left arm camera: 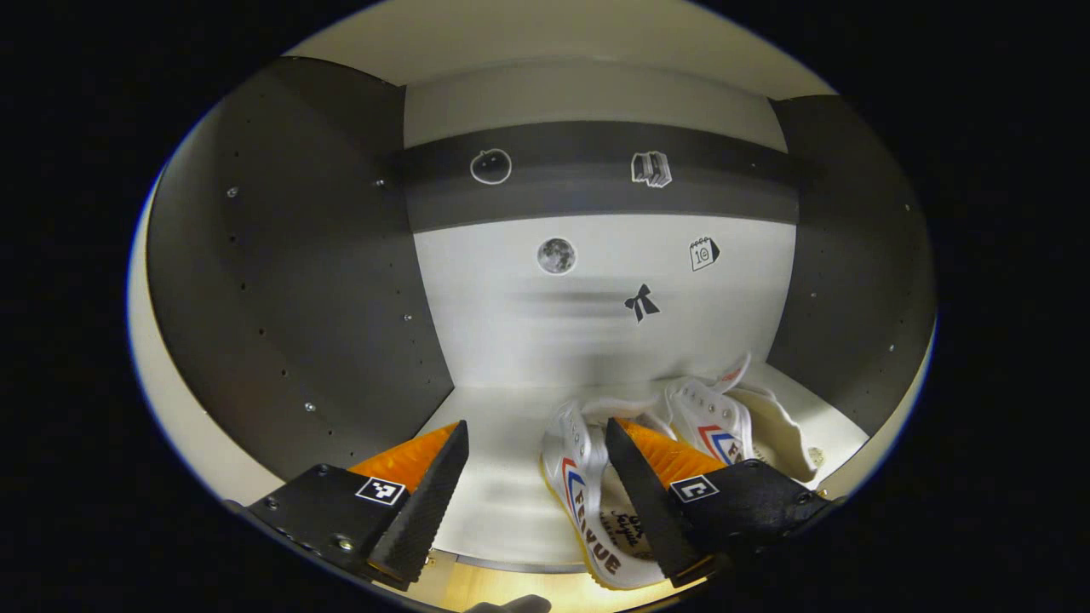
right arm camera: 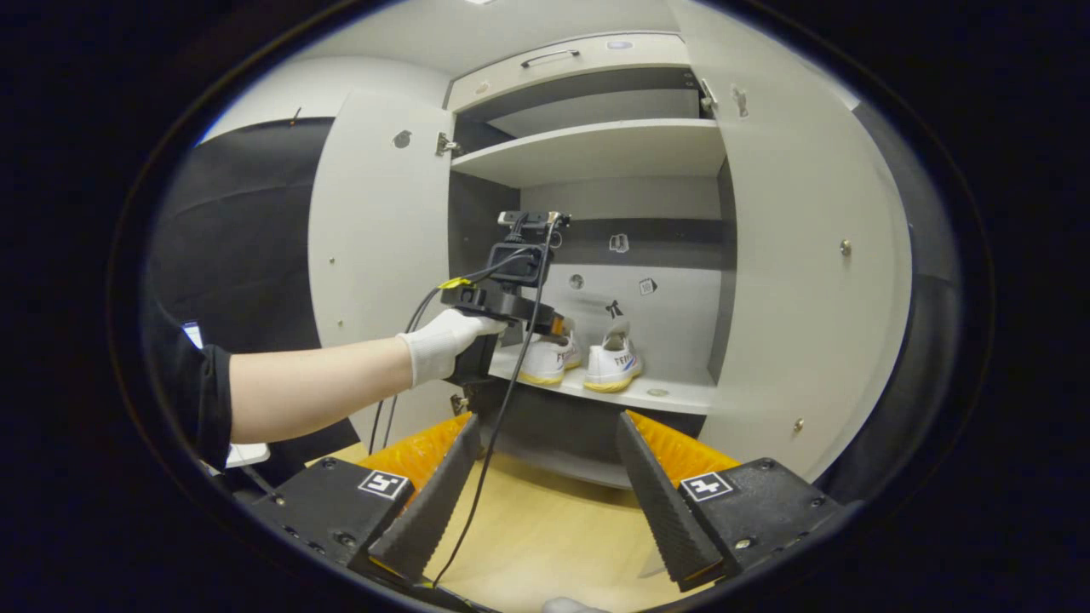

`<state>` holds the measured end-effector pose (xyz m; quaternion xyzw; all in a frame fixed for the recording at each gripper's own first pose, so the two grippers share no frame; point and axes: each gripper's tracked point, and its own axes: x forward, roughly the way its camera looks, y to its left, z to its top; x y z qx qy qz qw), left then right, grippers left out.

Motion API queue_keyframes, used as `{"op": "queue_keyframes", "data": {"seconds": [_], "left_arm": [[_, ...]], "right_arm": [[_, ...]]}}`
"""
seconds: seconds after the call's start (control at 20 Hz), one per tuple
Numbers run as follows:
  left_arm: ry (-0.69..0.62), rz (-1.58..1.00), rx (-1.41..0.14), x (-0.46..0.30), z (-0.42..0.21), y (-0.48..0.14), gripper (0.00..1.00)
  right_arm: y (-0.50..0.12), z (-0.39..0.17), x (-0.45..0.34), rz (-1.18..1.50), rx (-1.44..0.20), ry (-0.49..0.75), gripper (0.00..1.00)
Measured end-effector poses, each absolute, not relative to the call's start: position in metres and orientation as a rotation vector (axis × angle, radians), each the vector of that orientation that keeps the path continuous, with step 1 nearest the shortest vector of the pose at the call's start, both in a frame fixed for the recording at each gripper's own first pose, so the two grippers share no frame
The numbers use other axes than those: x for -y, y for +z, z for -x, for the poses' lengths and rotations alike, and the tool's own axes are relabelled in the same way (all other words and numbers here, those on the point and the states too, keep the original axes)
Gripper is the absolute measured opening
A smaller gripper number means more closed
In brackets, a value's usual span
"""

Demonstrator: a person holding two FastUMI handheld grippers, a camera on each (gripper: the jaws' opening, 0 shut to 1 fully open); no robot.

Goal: Grab one shoe with the right hand and put it into the shoe cabinet, grab the other shoe with the left hand and put it into the shoe cabinet; then close the right door with the right hand and the left door with the left hand.

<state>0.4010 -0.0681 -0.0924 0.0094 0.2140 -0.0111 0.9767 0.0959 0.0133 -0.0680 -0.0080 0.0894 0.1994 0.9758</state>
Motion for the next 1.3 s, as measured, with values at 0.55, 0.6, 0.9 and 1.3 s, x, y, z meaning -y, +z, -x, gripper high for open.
{"op": "queue_keyframes", "data": {"seconds": [0.55, 0.6, 0.9, 1.3], "left_arm": [[-0.056, -0.046, -0.194, 0.068, -0.275, -0.018, 0.96], [-0.068, -0.042, -0.189, 0.07, -0.259, -0.017, 0.96], [-0.108, -0.013, -0.108, 0.061, -0.165, -0.011, 0.97], [-0.058, -0.042, -0.155, 0.018, -0.047, -0.038, 0.96]], "right_arm": [[-0.061, -0.088, 0.007, 0.015, -0.141, 0.28, 1.0], [-0.062, -0.085, 0.009, 0.021, -0.14, 0.268, 1.0], [-0.054, -0.058, 0.016, 0.018, -0.123, 0.186, 1.0], [-0.066, -0.015, 0.028, 0.015, -0.142, 0.06, 1.0]]}}
